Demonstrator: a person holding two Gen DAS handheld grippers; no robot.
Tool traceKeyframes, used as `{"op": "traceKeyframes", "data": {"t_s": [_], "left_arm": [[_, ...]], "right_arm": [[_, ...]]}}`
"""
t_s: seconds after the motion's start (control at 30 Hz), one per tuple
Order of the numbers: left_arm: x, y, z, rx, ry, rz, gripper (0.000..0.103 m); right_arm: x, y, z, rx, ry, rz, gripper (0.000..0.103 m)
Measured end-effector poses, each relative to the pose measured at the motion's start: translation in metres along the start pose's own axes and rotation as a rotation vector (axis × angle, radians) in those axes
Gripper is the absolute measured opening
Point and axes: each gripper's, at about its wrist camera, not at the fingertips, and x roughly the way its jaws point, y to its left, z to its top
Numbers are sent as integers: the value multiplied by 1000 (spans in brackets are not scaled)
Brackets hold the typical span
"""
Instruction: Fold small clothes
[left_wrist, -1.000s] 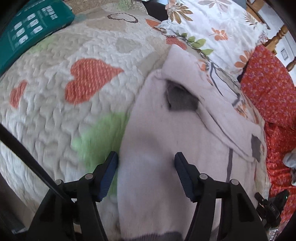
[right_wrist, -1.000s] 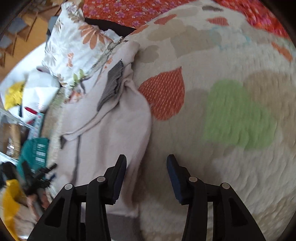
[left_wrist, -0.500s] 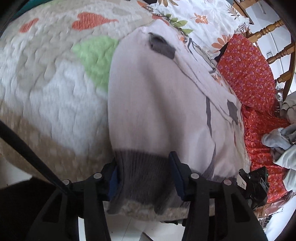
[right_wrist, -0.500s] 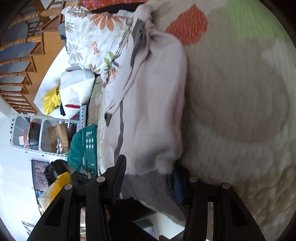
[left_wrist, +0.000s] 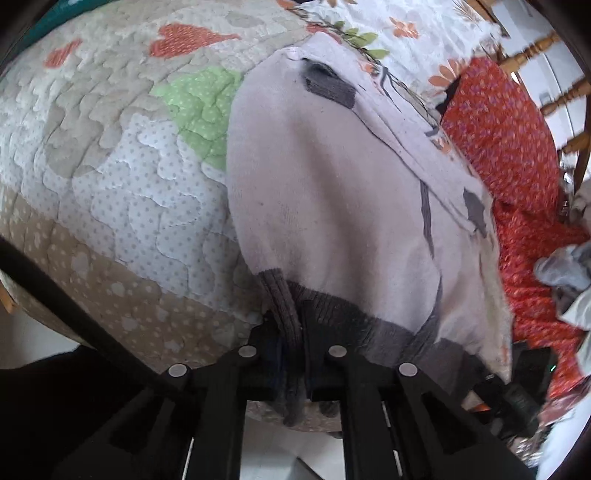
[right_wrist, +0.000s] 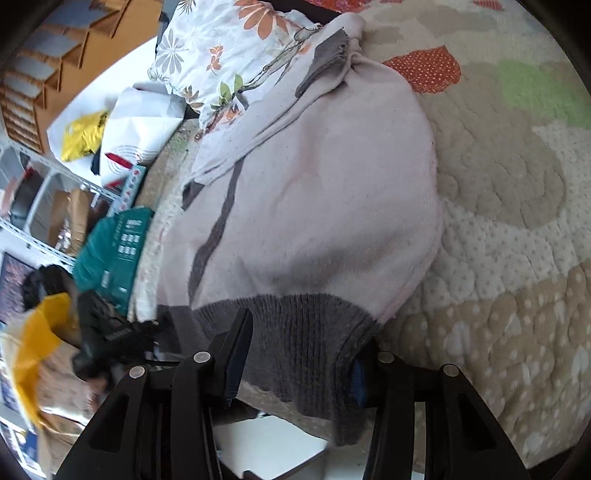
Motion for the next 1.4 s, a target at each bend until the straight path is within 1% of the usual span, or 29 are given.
{"op": "traceKeyframes", "data": {"t_s": [0.03, 0.07, 0.13, 0.2, 0.3, 0.33, 0.4, 0.5, 0.57, 0.63, 0.7, 0.77, 0.8, 0.83, 0.87, 0.93, 0.97, 1.07, 1.1, 1.13, 1.2, 1.23, 1.27, 1.33, 1.37, 1.4], "left_arm": [[-3, 0, 1, -2, -4, 11, 6], [-6, -1, 2, 0, -11, 20, 6], [-18, -4, -1, 12, -36, 25, 5], [-31, -6, -9, 20, -55, 17, 5], [-52, -1, -25, 23, -79, -8, 5], [-58, 2, -31, 22, -88, -19, 3], [-62, 6, -38, 13, -95, -22, 3], [-63, 10, -42, -15, -96, -37, 3], [-64, 10, -37, -25, -98, -33, 3], [-64, 10, -28, -39, -102, -34, 3], [-64, 7, -11, -51, -111, -40, 3], [-62, -1, 15, -50, -124, -44, 3], [-61, -6, 26, -45, -132, -46, 3], [-60, -13, 43, -36, -145, -47, 3], [-58, -18, 55, -31, -154, -48, 3], [-53, -33, 92, -21, -179, -51, 3], [-48, -43, 116, -18, -194, -46, 3], [-33, -63, 167, -12, -228, -23, 3], [-21, -74, 190, -6, -247, -6, 3], [-12, -81, 204, 5, -260, 8, 4], [9, -89, 229, 16, -283, 33, 4], [22, -89, 240, 5, -283, 32, 5], [34, -86, 246, -12, -275, 36, 5], [53, -81, 249, -26, -250, 59, 8], [61, -80, 250, -29, -230, 84, 8], [68, -79, 253, -30, -209, 104, 9]], "right_arm": [[0, 0, 1, -13, 2, -33, 20], [0, 0, 2, -30, 11, -67, 6], [-4, -8, 6, 4, 22, -38, 6], [-14, -15, 2, 54, 22, 16, 6], [-33, -15, -15, 61, 35, 72, 5], [-39, -15, -21, 57, 40, 79, 5], [-50, -16, -37, 54, 49, 79, 5], [-57, -19, -44, 71, 55, 95, 5], [-57, -16, -42, 77, 62, 99, 5], [-57, -10, -32, 68, 69, 111, 5], [-60, 0, -18, 52, 65, 121, 5], [-63, 8, -3, 35, 55, 126, 5], [-65, 13, 12, 25, 41, 131, 5], [-67, 17, 21, 23, 32, 132, 5], [-68, 21, 38, 21, 16, 136, 5], [-68, 30, 64, 18, -10, 134, 5], [-67, 35, 84, 8, -29, 125, 5], [-58, 39, 134, 17, -69, 99, 5], [-51, 35, 157, 37, -84, 100, 5], [-45, 30, 174, 56, -98, 95, 6], [-21, 13, 213, 88, -113, 50, 8], [-9, 1, 225, 107, -105, 22, 9], [7, -16, 237, 155, -97, -19, 9], [22, -37, 243, 211, -82, -39, 10], [25, -42, 245, 224, -76, -36, 10], [27, -46, 246, 232, -70, -25, 13]]}}
